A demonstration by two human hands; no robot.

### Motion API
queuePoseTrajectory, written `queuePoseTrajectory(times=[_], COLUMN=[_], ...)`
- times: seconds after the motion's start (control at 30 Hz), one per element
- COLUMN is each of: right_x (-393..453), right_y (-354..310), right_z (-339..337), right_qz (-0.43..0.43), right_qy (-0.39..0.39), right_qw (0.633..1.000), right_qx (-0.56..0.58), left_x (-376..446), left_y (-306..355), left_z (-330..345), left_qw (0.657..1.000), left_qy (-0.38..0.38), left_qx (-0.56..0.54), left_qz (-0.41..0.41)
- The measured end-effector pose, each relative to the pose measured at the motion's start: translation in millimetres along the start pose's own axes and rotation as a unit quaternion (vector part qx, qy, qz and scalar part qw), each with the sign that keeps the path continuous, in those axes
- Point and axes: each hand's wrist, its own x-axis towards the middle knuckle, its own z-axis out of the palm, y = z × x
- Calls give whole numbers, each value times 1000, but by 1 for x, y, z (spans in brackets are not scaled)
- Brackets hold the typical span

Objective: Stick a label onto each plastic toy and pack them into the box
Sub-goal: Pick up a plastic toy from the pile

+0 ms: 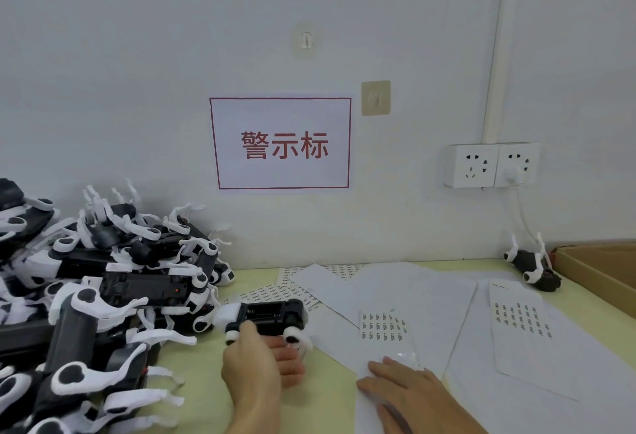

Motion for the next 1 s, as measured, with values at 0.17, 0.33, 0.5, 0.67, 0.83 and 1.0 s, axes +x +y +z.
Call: queuePoseTrajectory(times=[0.17, 0.33, 0.5, 0.67, 0.83, 1.0], right_x=[0, 4, 13, 3, 3, 5], right_y=[12, 16, 19, 20, 22, 19], right_z=[15, 20, 16, 25, 20, 24], right_qz=[-13, -24, -30, 39, 88, 140], right_qy=[-1, -18, 23, 50, 28, 11], right_qw=[1000, 999, 995, 977, 988, 985], right_qx=[20, 45, 89, 205, 127, 104], left_x=[-16, -19, -19, -13, -11, -9], left_y=[-22, -39, -49, -55, -58, -57], left_z=[12, 20, 21, 25, 27, 24], left_qw=[974, 907, 794, 676, 641, 656], left_qy=[-44, -156, -223, -245, -253, -262], left_qx=[150, 301, 420, 575, 625, 599], left_qz=[166, 248, 378, 391, 367, 377])
